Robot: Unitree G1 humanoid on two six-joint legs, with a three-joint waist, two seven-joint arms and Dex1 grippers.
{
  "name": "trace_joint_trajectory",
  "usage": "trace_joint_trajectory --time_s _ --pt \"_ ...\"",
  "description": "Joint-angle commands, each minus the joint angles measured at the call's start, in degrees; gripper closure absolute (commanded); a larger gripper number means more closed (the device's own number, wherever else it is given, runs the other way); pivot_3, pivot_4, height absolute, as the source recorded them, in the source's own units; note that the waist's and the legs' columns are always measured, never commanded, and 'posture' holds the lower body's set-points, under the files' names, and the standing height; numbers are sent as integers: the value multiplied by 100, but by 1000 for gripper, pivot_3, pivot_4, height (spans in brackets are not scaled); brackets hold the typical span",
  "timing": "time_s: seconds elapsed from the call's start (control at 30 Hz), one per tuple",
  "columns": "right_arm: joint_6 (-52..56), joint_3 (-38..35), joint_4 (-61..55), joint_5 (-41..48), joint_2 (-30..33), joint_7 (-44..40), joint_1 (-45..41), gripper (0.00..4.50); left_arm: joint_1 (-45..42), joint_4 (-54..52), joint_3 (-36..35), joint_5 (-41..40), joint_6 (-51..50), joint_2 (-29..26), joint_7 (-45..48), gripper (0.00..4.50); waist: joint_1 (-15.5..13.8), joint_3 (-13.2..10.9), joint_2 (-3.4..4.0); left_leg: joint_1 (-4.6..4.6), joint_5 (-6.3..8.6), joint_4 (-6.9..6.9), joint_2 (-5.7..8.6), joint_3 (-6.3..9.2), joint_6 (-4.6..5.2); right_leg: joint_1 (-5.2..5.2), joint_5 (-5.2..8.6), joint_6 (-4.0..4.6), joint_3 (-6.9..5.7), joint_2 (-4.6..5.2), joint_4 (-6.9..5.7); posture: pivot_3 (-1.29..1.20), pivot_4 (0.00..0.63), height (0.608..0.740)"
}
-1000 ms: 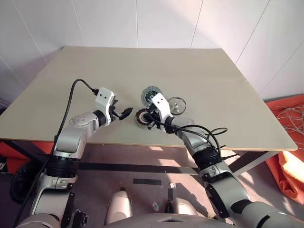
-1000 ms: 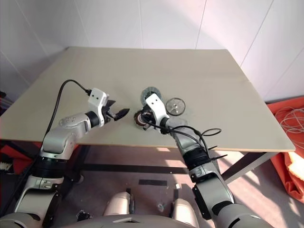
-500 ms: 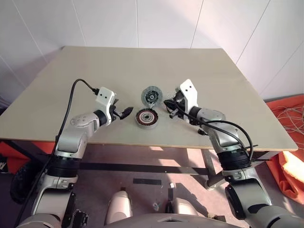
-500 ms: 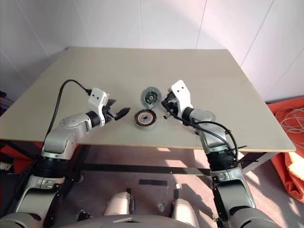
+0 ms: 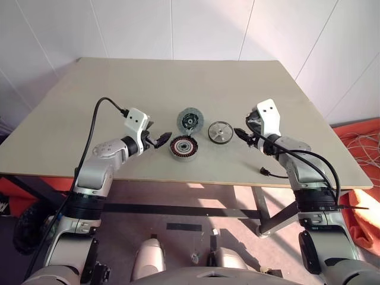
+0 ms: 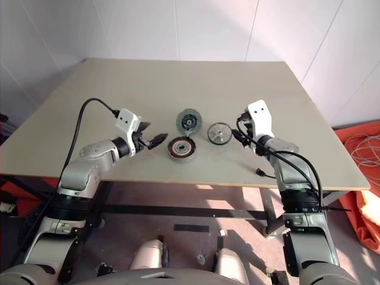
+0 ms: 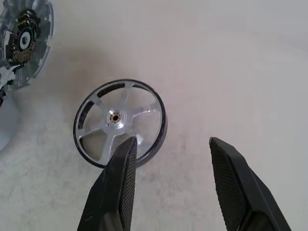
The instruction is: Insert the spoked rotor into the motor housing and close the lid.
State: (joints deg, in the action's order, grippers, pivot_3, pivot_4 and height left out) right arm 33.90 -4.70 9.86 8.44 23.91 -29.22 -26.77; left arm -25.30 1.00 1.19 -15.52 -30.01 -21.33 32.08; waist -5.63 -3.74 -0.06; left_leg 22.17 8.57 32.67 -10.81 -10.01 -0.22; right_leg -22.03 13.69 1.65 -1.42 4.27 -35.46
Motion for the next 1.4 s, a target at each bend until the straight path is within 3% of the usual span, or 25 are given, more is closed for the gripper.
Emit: trace_joint_trajectory --time_s 0.03,0.5,0.8,1.4 --pt "481 -484 30 571 -234 50 47 1826 -82 -205 -71 -39 196 7 53 0 1 0 0 -1 0 0 -1 0 0 1 0 0 0 0 -1 0 0 740" --pt "1415 -1707 860 1841 -1191 889 -624 1826 -2 -273 -28 29 205 -39 75 0 9 1 4 -7 -1 0 -1 -2 -2 0 -1 1 0 1 -8 0 0 740" --pt "1133 -1625 1347 1825 -1457 1057 -754 1826 13 -312 -37 68 197 -96 64 0 13 0 4 -5 -9 -2 -1 -3 -15 -2 0 1 0 1 -7 0 0 740" --pt "1110 -1633 929 2379 -1806 1105 -879 1826 70 -383 -30 59 149 -113 38 0 7 0 5 -5 -11 -20 0 -4 -18 -8 0 1 0 1 -3 0 0 740"
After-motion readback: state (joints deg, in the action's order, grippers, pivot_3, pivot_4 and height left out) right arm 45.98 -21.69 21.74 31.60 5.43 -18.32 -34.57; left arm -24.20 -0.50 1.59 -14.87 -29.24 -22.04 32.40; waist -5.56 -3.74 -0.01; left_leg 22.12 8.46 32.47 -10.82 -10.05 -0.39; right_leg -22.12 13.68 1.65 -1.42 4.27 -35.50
